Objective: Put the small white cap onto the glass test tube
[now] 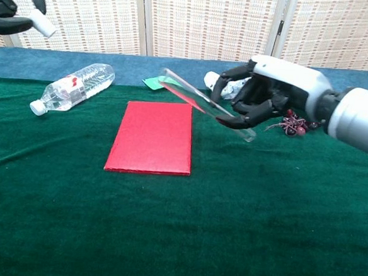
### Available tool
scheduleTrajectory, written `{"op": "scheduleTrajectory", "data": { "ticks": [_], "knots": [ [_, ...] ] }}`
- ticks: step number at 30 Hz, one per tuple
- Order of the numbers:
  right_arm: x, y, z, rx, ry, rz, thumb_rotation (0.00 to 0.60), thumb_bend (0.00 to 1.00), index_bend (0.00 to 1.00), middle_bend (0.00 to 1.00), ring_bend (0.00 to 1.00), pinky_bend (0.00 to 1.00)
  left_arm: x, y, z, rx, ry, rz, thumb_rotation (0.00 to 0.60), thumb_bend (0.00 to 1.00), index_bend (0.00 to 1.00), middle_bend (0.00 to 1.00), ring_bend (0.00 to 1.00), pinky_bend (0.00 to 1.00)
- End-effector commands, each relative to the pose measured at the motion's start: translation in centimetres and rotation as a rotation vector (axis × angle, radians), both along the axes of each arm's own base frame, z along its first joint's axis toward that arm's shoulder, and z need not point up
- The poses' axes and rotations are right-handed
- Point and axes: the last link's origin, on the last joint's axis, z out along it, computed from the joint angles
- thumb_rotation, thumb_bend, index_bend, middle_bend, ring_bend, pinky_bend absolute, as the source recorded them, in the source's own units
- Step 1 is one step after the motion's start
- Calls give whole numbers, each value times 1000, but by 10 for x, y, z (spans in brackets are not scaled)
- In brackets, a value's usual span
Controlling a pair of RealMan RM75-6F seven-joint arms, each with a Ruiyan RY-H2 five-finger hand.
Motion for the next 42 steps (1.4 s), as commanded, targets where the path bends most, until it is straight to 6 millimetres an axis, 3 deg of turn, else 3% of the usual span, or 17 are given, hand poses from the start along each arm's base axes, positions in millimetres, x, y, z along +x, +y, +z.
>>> {"op": "scheduleTrajectory", "data": {
  "ticks": [1, 21, 42],
  "knots": [
    [11, -3, -6, 15, -19, -3, 593, 792, 801, 963, 1000, 1000, 8, -2, -3, 4, -18, -32, 600, 503, 590, 1000, 891, 813],
    [37, -5, -26, 65, -165, -79, 593, 792, 802, 962, 1000, 1000, 39, -13, -38, 99, 11, -208, 600, 503, 592, 1000, 888, 812],
    [41, -5, -31, 95, -228, -101, 592, 792, 805, 963, 1000, 1000, 52, -7, -51, 156, 8, -219, 600, 503, 595, 1000, 888, 812]
  ]
}}
